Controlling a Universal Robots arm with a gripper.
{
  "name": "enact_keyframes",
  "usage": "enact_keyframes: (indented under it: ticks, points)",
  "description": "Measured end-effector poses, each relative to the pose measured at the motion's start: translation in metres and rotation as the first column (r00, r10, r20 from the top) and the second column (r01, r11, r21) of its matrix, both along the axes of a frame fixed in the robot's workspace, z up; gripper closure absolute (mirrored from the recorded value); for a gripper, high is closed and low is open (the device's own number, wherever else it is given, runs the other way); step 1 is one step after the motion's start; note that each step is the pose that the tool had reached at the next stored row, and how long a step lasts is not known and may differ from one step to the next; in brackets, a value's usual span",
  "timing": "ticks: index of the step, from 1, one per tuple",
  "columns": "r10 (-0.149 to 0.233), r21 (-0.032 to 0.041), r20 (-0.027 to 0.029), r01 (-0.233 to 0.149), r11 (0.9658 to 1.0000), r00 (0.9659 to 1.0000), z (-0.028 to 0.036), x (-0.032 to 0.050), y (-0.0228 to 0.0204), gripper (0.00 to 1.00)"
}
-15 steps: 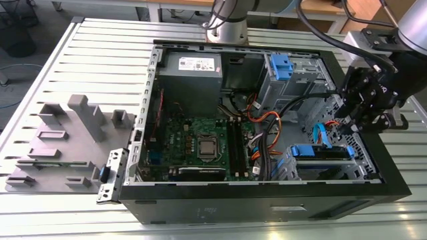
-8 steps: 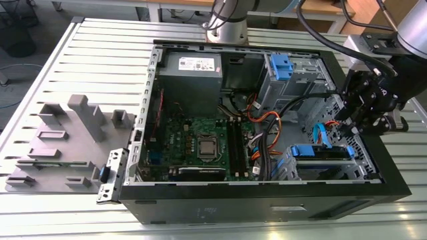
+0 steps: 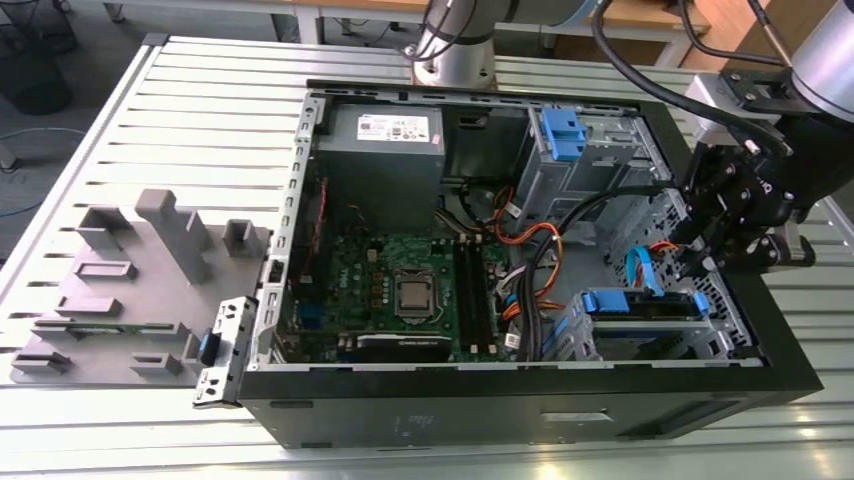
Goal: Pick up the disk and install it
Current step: 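Insert the second disk wire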
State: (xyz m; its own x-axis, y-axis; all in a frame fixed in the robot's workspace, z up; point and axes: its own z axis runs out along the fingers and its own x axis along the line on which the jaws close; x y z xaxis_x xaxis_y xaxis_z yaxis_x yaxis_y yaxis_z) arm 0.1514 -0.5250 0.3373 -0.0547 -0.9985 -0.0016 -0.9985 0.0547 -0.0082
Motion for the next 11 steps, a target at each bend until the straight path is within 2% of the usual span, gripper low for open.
enact_keyframes:
  ticks: [7, 9, 10, 11]
  points:
    - [0.000, 0.0000, 0.0000, 0.000, 1.0000, 1.0000, -0.0003, 0.0000, 0.0000, 0.58]
    - [0.000, 0.0001, 0.0000, 0.000, 1.0000, 1.0000, -0.0003, 0.0000, 0.0000, 0.71]
    - [0.000, 0.0000, 0.0000, 0.000, 1.0000, 1.0000, -0.0004, 0.0000, 0.0000, 0.71]
    - [0.000, 0.0000, 0.0000, 0.000, 1.0000, 1.0000, -0.0004, 0.0000, 0.0000, 0.77]
